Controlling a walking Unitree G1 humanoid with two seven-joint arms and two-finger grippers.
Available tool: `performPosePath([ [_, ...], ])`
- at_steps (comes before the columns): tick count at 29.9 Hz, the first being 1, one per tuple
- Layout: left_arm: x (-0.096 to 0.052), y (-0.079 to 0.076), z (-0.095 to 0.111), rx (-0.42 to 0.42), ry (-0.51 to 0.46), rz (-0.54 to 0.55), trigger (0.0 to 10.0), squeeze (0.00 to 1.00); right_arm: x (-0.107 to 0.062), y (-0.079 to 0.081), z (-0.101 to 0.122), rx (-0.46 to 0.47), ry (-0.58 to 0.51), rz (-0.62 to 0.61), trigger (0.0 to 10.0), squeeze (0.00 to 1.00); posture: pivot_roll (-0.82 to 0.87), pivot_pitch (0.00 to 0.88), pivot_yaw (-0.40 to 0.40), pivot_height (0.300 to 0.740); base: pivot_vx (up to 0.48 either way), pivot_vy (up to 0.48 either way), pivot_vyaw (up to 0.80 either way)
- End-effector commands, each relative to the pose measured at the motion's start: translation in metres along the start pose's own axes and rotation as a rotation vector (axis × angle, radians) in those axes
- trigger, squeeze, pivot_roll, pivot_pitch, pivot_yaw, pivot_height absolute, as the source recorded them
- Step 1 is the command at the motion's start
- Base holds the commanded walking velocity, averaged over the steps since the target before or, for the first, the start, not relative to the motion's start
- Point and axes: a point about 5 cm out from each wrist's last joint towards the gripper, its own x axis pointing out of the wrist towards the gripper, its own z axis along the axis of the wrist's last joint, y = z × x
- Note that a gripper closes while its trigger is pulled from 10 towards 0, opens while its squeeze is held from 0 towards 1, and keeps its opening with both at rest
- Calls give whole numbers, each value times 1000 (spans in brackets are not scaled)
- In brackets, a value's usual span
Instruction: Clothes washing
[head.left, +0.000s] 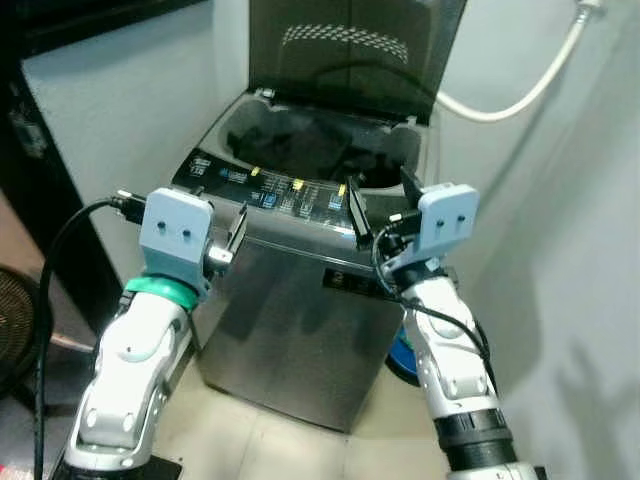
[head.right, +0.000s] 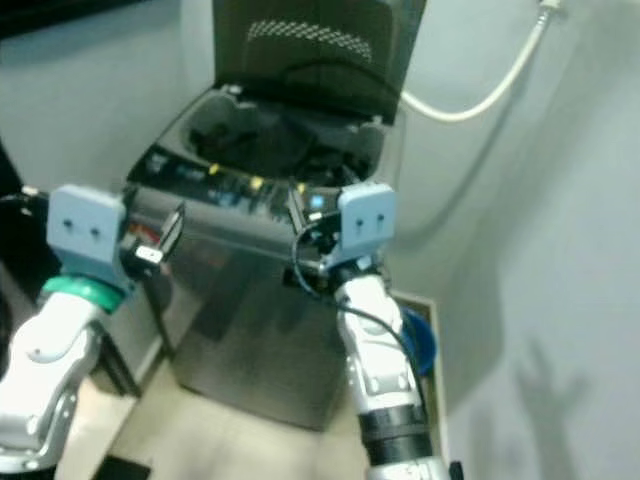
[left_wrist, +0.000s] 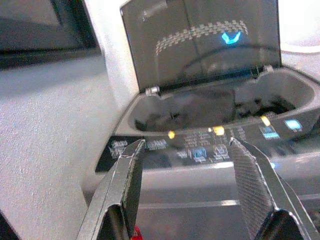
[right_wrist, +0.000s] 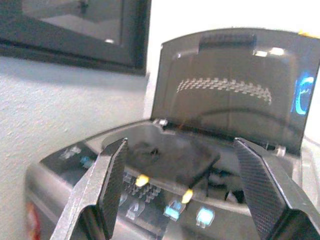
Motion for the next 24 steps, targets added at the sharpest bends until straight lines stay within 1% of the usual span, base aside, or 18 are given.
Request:
performPosePath([
  [1,0,-3,-1,5,2,-12,10000,0,-1,-3,0,-9,3,-7,10000,0,127,26,-14,740,0,0,0],
  [3,0,-4,-2,-4,9,-17,10000,0,-2,-2,-1,-22,7,3,10000,0,128,27,-14,740,0,0,0],
  [4,-1,-6,-4,-10,25,-27,10000,0,-3,0,-3,-52,17,25,10000,0,128,27,-14,740,0,0,800],
  [6,-1,-6,-4,-10,25,-27,10000,0,-3,0,-3,-52,17,25,10000,0,128,27,-14,740,0,0,800],
  [7,-2,-9,-9,-20,49,-37,10000,0,-4,2,-5,-73,25,44,10000,0,127,29,-14,740,0,0,800],
  [8,-2,-9,-9,-20,49,-37,10000,0,-4,2,-5,-73,25,44,10000,0,127,29,-14,740,0,0,800],
  [9,-5,-12,-15,-26,73,-51,10000,0,-6,4,-8,-86,34,58,10000,0,127,29,-14,740,0,0,800],
  [13,-7,-15,-19,-27,90,-63,10000,0,-8,5,-11,-92,43,65,10000,0,127,29,-14,740,0,0,800],
  [15,-12,-19,-27,-32,125,-74,10000,0,-13,6,-18,-96,73,75,10000,0,125,33,-16,740,0,0,800],
  [20,-15,-22,-33,-33,154,-80,10000,0,-18,6,-24,-100,101,81,10000,0,125,35,-17,740,0,0,800],
  [22,-23,-26,-48,-26,215,-87,10000,0,-31,6,-43,-106,176,88,10000,0,125,35,-18,740,0,0,800],
  [23,-23,-26,-48,-26,215,-87,10000,0,-31,6,-43,-106,176,88,10000,0,125,35,-18,740,0,0,800],
  [24,-27,-28,-56,-19,252,-89,10000,0,-41,6,-54,-109,226,88,10000,0,125,35,-17,740,0,0,800],
])
